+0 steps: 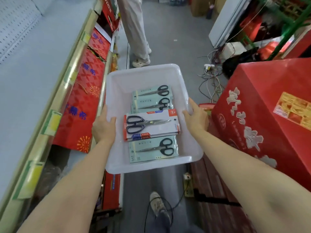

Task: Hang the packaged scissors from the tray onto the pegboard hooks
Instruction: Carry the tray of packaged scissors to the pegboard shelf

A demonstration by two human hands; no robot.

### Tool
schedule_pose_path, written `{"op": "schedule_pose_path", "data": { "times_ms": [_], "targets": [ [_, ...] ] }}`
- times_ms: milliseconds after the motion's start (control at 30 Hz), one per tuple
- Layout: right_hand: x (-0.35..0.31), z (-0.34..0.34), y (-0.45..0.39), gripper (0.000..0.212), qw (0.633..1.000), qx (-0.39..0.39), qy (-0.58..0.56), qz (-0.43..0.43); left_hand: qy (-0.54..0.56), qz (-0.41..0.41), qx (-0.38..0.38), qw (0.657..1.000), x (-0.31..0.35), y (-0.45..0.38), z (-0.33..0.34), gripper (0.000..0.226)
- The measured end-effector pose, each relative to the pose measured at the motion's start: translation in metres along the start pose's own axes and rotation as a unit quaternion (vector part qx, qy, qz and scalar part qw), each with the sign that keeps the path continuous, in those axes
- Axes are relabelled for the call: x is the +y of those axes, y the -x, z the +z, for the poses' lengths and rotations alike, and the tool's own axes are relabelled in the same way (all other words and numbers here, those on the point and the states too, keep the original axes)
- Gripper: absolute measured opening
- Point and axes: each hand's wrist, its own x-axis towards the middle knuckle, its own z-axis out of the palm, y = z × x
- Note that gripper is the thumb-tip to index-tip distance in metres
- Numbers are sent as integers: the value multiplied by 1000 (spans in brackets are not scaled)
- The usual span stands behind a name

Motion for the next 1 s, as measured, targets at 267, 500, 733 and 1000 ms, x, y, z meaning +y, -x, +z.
{"op": "schedule_pose_path", "data": {
  "times_ms": [267, 500, 733, 1000],
  "targets": [
    [-37, 37, -96, 54, 1000, -6, -12, 23, -8, 4, -6, 1000, 27, -107, 31, 59],
    [-59, 84, -201, 54, 999, -29, 3, 26, 15, -32, -2, 999, 35, -201, 86, 59],
    [-66, 129, -305, 54, 997, -54, 2, 46, -8, -30, 3, 1000, 53, -292, 149, 60],
    [-59, 171, -369, 53, 995, -67, -4, 72, -16, -41, -11, 999, 63, -345, 192, 61]
  ]
}}
